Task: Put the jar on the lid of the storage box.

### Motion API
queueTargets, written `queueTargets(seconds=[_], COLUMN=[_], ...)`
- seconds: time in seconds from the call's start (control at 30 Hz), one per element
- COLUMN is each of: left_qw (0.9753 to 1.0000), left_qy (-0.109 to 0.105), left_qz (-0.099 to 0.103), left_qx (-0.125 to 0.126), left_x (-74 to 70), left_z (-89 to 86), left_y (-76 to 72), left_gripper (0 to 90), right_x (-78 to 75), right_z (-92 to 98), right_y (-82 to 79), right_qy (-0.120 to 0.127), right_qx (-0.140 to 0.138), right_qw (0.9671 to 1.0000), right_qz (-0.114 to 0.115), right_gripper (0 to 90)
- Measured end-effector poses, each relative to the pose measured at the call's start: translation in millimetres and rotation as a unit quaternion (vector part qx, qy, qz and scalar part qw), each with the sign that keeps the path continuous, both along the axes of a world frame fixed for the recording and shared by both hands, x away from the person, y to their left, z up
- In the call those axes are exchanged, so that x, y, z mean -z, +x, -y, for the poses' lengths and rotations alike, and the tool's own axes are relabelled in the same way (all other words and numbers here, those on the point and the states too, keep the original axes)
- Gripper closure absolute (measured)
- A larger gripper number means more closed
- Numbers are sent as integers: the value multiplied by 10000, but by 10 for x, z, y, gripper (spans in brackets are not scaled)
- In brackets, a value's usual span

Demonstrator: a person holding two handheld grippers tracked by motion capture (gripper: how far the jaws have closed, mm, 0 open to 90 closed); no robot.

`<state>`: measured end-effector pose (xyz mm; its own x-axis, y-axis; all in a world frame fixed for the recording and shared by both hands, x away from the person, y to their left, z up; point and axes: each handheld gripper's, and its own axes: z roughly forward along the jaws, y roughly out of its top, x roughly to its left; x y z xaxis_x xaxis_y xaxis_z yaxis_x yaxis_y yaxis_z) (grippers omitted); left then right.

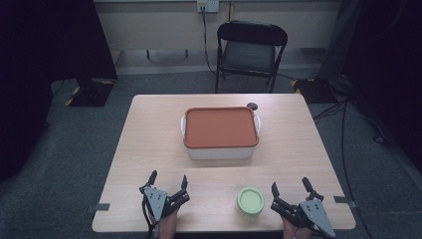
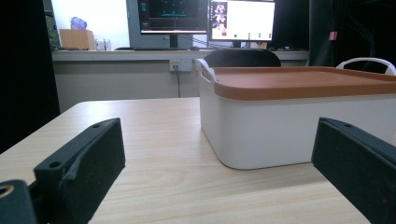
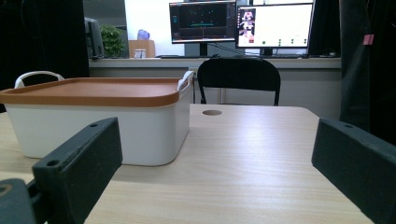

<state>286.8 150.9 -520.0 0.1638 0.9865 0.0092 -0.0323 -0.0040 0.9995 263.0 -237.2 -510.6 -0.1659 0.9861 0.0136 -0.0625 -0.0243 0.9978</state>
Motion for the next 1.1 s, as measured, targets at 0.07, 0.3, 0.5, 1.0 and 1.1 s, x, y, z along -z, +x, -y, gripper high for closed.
queueTargets(seconds=[0.07,0.3,0.5,1.0,1.1], left_qw=[10000,10000,10000,10000,10000], left_qy=[-1,0,-2,-2,-2], left_qz=[-1,1,-2,-4,-3], left_qx=[0,0,1,0,0], left_x=[0,0,0,0,0], left_z=[0,0,0,-1,-1], left_y=[0,0,1,1,1], left_gripper=[22,23,23,23,23], right_x=[-19,-101,-134,-153,-168], right_z=[-10,-61,-88,-137,-151], right_y=[-19,-105,-139,-236,-258], right_qy=[5,79,110,138,160], right_qx=[-28,-119,-131,-260,-309], right_qw=[10000,9998,9998,9995,9994], right_qz=[19,104,112,89,65], right_gripper=[9,10,10,19,21])
